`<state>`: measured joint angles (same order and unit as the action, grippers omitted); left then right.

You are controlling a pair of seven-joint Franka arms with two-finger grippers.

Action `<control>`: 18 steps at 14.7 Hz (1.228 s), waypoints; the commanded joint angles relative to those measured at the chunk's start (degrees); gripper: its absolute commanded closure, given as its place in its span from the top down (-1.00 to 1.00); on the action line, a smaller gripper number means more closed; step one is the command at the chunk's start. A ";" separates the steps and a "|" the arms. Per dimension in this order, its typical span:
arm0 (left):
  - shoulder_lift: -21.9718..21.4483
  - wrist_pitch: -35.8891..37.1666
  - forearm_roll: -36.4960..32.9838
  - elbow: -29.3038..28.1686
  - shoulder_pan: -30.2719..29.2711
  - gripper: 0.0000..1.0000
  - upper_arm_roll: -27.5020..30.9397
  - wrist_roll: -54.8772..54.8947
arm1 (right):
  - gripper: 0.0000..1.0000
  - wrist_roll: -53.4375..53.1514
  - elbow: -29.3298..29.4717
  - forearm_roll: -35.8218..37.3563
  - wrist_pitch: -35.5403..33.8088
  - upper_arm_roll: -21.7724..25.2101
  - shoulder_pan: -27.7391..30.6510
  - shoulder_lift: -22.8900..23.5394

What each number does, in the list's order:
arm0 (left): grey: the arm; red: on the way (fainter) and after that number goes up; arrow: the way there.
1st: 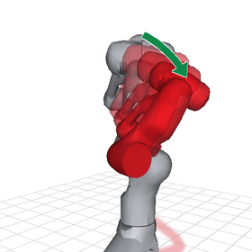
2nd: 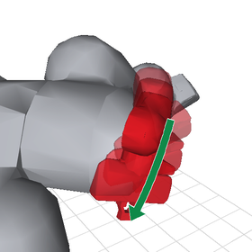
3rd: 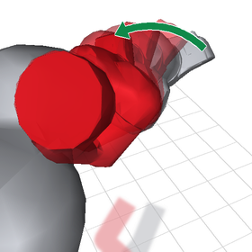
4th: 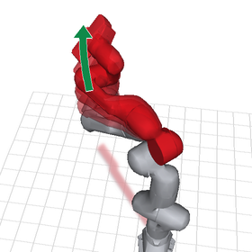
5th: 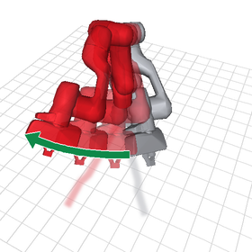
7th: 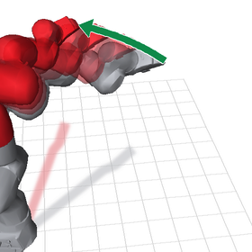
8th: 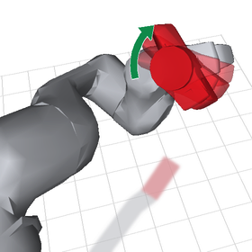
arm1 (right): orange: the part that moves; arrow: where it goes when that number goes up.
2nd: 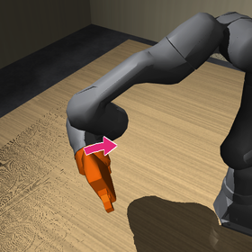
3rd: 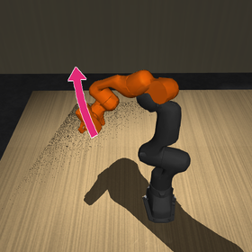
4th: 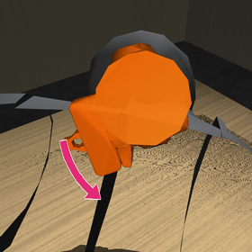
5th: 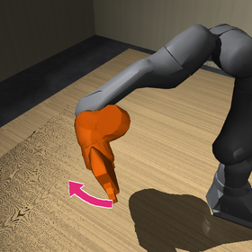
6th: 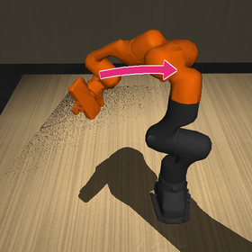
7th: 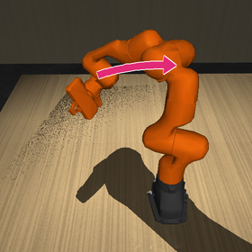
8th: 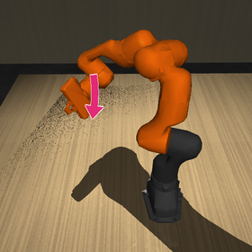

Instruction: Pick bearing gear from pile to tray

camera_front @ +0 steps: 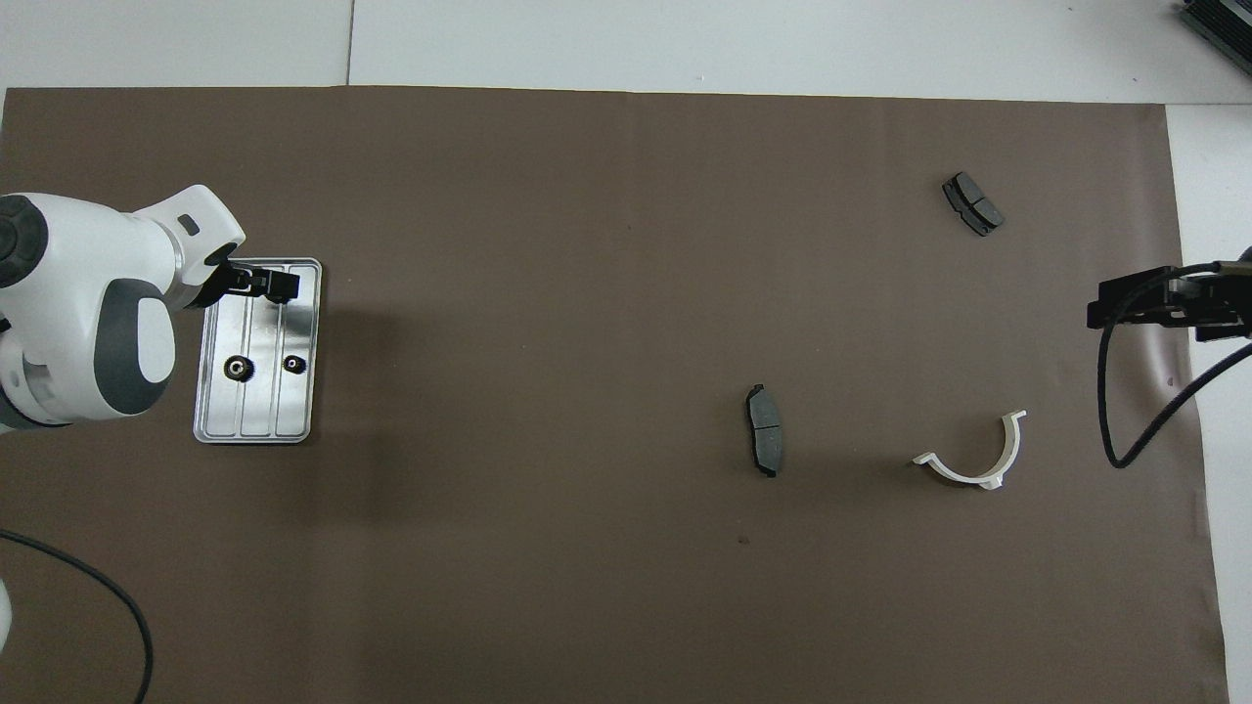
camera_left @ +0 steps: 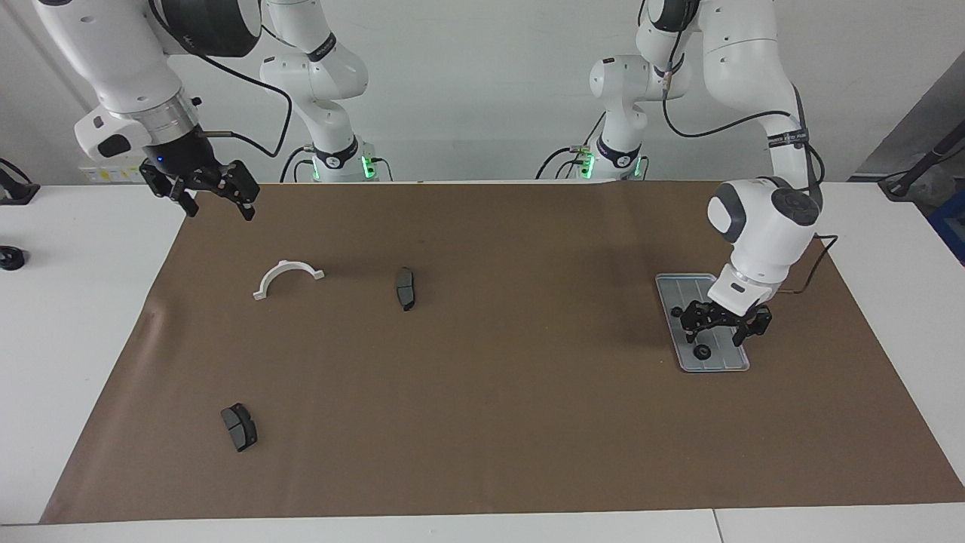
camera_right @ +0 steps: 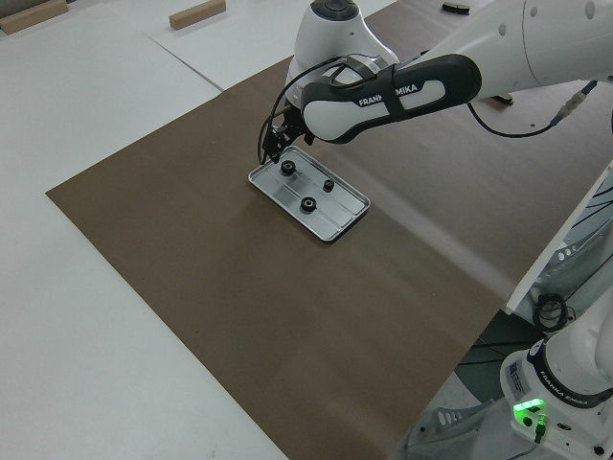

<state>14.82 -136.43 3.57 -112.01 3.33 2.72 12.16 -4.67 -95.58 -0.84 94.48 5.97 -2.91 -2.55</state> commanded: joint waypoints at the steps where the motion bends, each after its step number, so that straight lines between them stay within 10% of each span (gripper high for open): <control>1: -8.73 10.00 0.74 -1.20 1.50 1.00 0.53 -0.20 | 1.00 0.37 -0.22 -0.21 -1.05 -0.17 0.19 -0.70; 5: -16.13 22.84 0.12 3.00 1.77 1.00 0.36 -0.47 | 1.00 0.37 -0.31 -0.21 -1.05 -0.08 0.19 -0.70; 12: -11.40 44.82 -1.99 25.14 1.33 1.00 0.18 -0.38 | 1.00 0.37 -0.22 -0.21 -1.05 -0.17 0.19 -0.70; 18: -15.42 51.69 -1.99 23.42 1.68 1.00 0.09 -0.91 | 1.00 0.37 -0.22 -0.21 -1.05 -0.17 0.19 -0.70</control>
<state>0.89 -88.61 2.51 -88.69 4.38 2.51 12.02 -4.67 -95.58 -0.84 94.48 5.97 -2.91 -2.55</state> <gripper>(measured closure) 0.000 0.000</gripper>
